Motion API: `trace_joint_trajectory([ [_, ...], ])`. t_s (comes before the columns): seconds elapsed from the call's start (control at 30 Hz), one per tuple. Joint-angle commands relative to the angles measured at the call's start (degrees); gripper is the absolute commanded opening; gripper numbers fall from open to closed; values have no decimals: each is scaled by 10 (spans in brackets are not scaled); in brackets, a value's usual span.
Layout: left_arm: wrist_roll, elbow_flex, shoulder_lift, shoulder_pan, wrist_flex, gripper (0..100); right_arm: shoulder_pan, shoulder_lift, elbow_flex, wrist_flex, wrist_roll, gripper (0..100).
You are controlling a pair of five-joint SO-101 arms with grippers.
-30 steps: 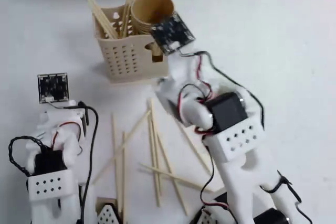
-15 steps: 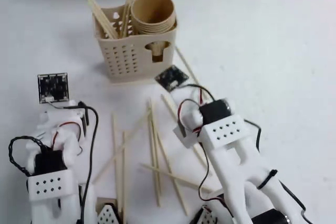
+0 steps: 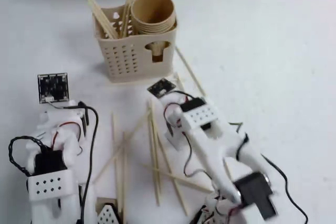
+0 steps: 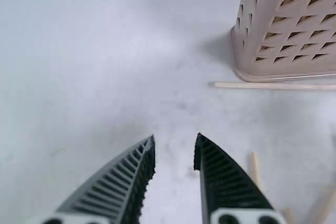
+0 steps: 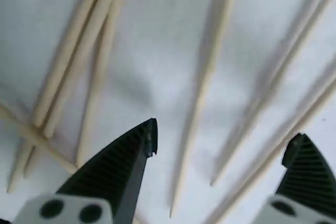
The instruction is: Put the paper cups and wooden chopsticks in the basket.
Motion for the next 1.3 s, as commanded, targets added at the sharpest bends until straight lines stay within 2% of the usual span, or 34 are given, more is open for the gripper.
trace_joint_trajectory([
  [0.0,3,-3,-11,-4,-8,139,-1,60,-53,-6,-6,376],
  [0.2,2,-3,-11,-5,-8,139,34,128,-89,-6,-5,351],
  [0.53,-15,-2,-11,-5,-8,138,88,147,-101,-59,-5,14],
  [0.67,-18,-2,-11,-5,-7,136,114,146,-101,-65,1,18],
  [0.97,-19,-2,-11,-5,-7,136,191,140,-101,-62,65,18],
  [1.27,-20,-2,-11,-5,-9,136,232,44,-101,-21,95,18],
])
